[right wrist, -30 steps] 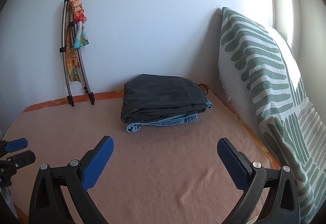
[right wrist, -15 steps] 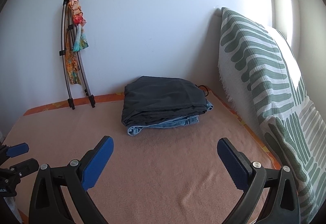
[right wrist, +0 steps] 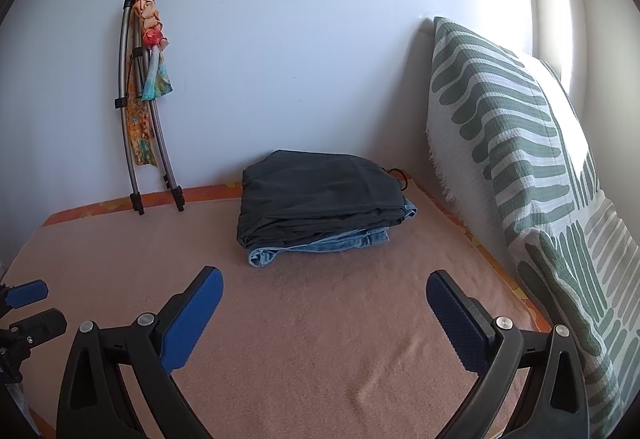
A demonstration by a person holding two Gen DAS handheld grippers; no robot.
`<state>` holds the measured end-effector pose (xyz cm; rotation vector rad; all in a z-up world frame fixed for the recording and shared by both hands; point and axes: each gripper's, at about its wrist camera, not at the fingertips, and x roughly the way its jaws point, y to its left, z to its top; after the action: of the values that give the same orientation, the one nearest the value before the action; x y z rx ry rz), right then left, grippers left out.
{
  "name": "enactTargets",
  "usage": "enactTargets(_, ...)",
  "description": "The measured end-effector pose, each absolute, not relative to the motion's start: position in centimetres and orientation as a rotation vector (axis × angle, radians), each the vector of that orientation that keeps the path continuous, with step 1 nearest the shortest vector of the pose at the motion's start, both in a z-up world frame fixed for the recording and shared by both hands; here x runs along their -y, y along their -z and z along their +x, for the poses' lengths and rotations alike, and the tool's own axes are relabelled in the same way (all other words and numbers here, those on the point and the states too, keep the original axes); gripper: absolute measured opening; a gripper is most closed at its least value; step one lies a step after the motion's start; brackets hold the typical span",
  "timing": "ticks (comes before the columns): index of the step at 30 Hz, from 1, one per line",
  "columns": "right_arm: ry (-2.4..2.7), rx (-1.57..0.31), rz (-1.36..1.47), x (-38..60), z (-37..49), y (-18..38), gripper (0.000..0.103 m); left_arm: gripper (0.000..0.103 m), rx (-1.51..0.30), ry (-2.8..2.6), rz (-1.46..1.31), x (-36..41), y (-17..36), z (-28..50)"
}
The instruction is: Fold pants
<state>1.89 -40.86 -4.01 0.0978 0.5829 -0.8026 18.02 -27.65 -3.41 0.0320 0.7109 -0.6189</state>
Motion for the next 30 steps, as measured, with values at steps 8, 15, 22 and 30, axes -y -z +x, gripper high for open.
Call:
enactTargets(8, 0.799, -0.584, 0.1, 41.0, 2.0, 4.1, 0.103, 0.086, -0.712, 0.623, 0.043, 27.9, 3.5, 17.9)
enactTargets(15, 0.801, -0.584, 0.102, 41.0, 1.9, 4.1, 0.103, 0.086, -0.709, 0.624, 0.052, 28.0, 3.5, 17.7)
enactTargets(22, 0.8, -0.584, 0.095, 40.9, 1.9, 4.2, 0.103, 0.086, -0.706, 0.628, 0.064, 28.1, 3.5, 17.4)
enactTargets(30, 0.789, -0.592, 0.084, 40.6, 2.2, 4.5, 0.103, 0.086, -0.669, 0.634, 0.063, 27.8, 3.3, 16.8)
